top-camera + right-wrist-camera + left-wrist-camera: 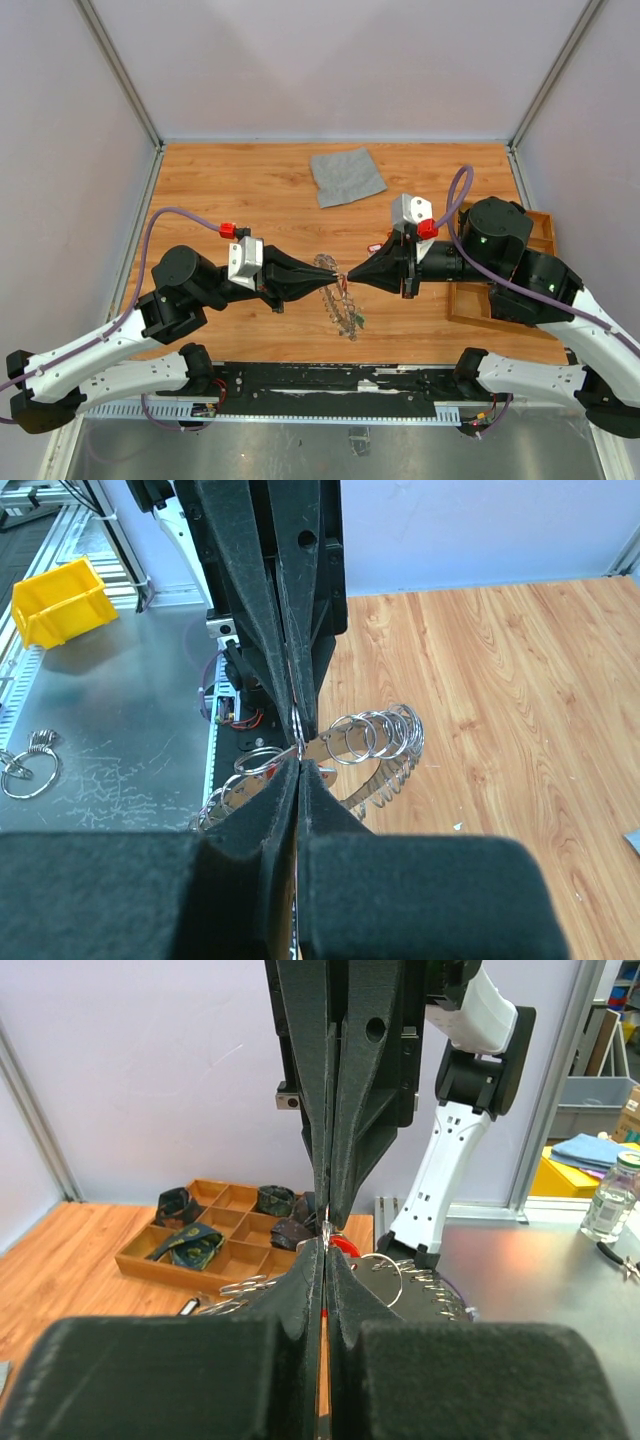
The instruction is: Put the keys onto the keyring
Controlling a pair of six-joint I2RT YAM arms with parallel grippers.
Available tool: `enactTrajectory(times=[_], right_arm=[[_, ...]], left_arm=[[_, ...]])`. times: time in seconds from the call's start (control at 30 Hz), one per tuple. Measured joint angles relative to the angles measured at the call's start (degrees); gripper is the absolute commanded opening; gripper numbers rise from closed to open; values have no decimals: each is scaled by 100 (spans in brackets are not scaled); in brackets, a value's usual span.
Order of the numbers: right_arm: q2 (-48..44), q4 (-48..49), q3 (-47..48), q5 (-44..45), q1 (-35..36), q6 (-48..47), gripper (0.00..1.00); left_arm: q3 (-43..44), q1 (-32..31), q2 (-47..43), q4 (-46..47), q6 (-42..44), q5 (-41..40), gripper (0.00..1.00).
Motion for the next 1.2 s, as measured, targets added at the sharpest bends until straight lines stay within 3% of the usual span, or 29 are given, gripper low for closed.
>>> enactTrajectory(times=[0.6, 1.2], right_arm=[[348, -671, 319, 319, 2, 2, 1], [363, -743, 382, 619, 15, 9, 0]], left_arm=[[-4, 0, 0, -55, 42, -83, 1], [-13, 0, 55, -70, 103, -66, 0]])
